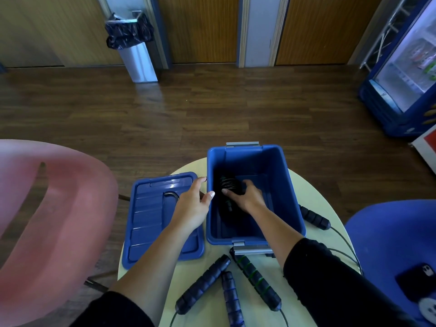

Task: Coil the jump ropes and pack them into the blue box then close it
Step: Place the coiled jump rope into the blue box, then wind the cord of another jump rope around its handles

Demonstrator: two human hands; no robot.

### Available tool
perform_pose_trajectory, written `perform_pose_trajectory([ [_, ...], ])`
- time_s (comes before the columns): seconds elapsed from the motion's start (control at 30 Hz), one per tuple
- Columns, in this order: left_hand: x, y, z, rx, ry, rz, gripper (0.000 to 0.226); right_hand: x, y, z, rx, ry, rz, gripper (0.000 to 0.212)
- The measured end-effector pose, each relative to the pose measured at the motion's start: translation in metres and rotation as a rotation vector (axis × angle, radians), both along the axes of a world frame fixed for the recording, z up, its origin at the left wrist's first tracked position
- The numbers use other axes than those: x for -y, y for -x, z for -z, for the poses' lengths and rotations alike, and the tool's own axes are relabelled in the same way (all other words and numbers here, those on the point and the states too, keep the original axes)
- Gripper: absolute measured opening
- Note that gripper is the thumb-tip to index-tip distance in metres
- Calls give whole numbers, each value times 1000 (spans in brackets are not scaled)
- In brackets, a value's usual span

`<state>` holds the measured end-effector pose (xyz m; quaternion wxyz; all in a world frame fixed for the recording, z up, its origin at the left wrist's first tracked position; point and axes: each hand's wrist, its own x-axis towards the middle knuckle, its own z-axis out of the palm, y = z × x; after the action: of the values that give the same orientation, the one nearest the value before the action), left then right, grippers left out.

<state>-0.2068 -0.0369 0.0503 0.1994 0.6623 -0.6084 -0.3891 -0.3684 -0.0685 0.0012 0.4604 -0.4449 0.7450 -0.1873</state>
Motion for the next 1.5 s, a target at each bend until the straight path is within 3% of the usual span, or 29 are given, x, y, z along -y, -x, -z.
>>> perform_pose_trajectory([
  [0.23, -2, 1, -7, 102, 25, 26, 49, -7, 8, -7, 9, 45, -8, 93],
  [0.4, -15, -1, -24, 119, 80, 58, 49, -24, 17, -37, -94, 138, -66, 89],
  [0.6, -51, -16, -43, 130, 112, 39, 41, -76, 23, -79, -149, 357, -34, 65],
  [0.73, -86, -32, -43, 157, 130, -12, 17, -131, 13, -88, -173, 485, 41, 39],
  [1.0, -136, -53, 1, 164, -67, 133, 19, -217, -27, -55, -196, 359, 152, 37],
  [1.27, -166, -64, 55, 332, -105, 318, 56, -263, -57, 16, -269, 44, 150, 58],
  [1.5, -166, -67, 74, 324, -74, 316, 52, -268, -63, 42, -332, 50, 166, 43],
])
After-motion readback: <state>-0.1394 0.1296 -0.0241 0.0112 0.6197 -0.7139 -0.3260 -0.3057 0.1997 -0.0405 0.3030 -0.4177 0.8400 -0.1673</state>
